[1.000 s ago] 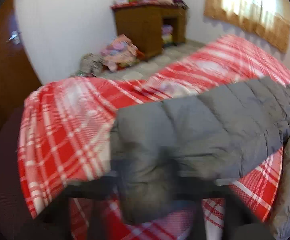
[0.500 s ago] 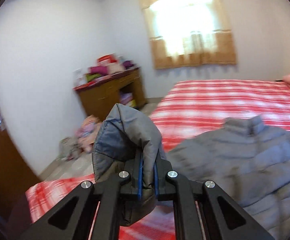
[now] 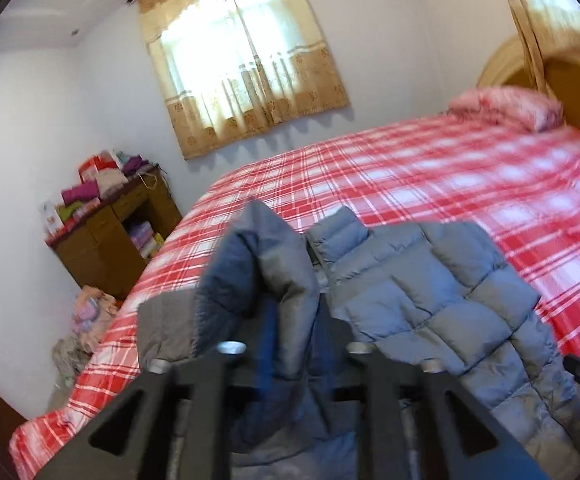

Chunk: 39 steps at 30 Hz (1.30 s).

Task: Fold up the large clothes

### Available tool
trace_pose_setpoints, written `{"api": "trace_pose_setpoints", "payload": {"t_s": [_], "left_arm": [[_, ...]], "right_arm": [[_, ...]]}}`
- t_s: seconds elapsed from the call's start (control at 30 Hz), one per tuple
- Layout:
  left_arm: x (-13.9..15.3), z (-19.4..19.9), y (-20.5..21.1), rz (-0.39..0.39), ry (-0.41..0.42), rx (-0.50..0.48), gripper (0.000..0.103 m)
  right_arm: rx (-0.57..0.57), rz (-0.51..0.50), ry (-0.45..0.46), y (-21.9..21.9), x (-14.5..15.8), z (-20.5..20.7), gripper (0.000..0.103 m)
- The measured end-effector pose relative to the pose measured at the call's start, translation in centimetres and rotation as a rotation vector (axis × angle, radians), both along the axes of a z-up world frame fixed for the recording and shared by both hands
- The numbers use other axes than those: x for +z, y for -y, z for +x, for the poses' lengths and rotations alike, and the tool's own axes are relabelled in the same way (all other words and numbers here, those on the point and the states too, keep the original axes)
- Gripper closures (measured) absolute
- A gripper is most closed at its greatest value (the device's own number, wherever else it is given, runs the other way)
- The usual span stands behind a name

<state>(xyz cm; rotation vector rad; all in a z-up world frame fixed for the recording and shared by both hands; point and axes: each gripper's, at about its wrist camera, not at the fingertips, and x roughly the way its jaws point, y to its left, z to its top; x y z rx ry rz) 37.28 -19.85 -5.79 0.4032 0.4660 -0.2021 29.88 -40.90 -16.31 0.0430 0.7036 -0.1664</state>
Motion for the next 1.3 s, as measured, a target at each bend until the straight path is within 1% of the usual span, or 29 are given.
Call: {"api": "trace_pose_setpoints", "payload": {"t_s": [0.03, 0.1, 0.13, 0.2, 0.27, 0.4, 0.53, 0.6, 0.67, 0.77, 0.83, 0.87, 0.93, 1.03, 1.1, 1.13, 1.17, 1.2, 1.23, 1.27, 1.3], "left_arm": [[-0.2, -0.3, 0.6, 0.007, 0.016, -0.006, 0.031], [-0.3, -1.3, 1.5, 0.007, 0.076, -0.005, 0.012], [-0.3, -1.5, 1.7, 0.003, 0.097, -0.002, 0.006], [0.0, -2.0, 1.6, -0.002, 0.116, -0.005, 0.005], [0.3, -2.2, 0.2, -0.002, 0.136, 0.007, 0.005], [0.2, -1.4, -5.8, -0.048, 0.138, 0.095, 0.005], [0.4, -1.2, -10.3, -0.098, 0.155, 0.149, 0.005], [0.3, -0.8, -12.5, -0.116, 0.161, 0.186, 0.005], [-0.9, 0.3, -14.4, -0.113, 0.135, 0.254, 0.004], [-4.3, 2.9, -16.8, -0.047, 0.056, 0.383, 0.004], [-6.7, 4.4, -18.3, -0.002, 0.013, 0.472, 0.004], [-7.8, 5.1, -19.2, 0.008, -0.018, 0.519, 0.004], [-9.4, 5.9, -20.2, -0.002, -0.060, 0.566, 0.004], [-11.3, 6.9, -21.4, -0.007, -0.108, 0.612, 0.004], [-12.2, 7.5, -21.6, -0.005, -0.136, 0.622, 0.004], [-12.5, 7.6, -21.7, -0.004, -0.148, 0.627, 0.004], [-12.7, 7.8, -21.9, -0.009, -0.157, 0.631, 0.004], [-12.9, 7.8, -22.1, -0.022, -0.166, 0.634, 0.004], [-12.9, 7.9, -22.4, -0.035, -0.176, 0.638, 0.004], [-13.1, 8.0, -22.7, -0.050, -0.185, 0.644, 0.004], [-13.0, 7.9, -23.1, -0.062, -0.187, 0.648, 0.004]], "right_arm": [[0.001, 0.001, -0.004, 0.0, -0.1, 0.0, 0.012], [0.005, 0.003, -0.014, 0.1, -0.4, 0.1, 0.012], [0.006, 0.004, -0.019, 0.2, -0.6, 0.1, 0.012], [0.006, 0.006, -0.029, 0.3, -0.9, 0.1, 0.011], [0.007, 0.007, -0.038, 0.5, -0.8, 0.1, 0.011], [0.029, -0.008, -0.033, 0.4, 0.6, 0.0, 0.011], [0.041, -0.016, -0.038, 0.2, 1.8, 0.8, 0.009], [0.049, 0.004, -0.037, 0.0, 2.6, 1.6, 0.009], [0.072, 0.038, -0.039, -0.5, 3.1, 2.5, 0.009], [0.118, 0.121, -0.053, -1.8, 4.0, 4.9, 0.009], [0.128, 0.170, -0.067, -2.5, 4.1, 6.7, 0.009], [0.139, 0.191, -0.078, -3.1, 4.1, 8.0, 0.009], [0.161, 0.216, -0.097, -4.0, 3.8, 9.9, 0.009], [0.180, 0.268, -0.142, -5.3, 2.8, 13.0, 0.014], [0.192, 0.289, -0.176, -6.2, 1.7, 14.8, 0.022], [0.199, 0.293, -0.194, -6.6, 1.2, 15.4, 0.024], [0.205, 0.299, -0.212, -7.0, 0.6, 16.0, 0.030], [0.214, 0.315, -0.221, -7.3, 0.0, 16.3, 0.043], [0.226, 0.333, -0.222, -7.5, -0.2, 16.3, 0.053], [0.238, 0.344, -0.217, -7.7, -0.4, 16.2, 0.073], [0.242, 0.332, -0.208, -7.9, -0.4, 16.0, 0.078]]}}
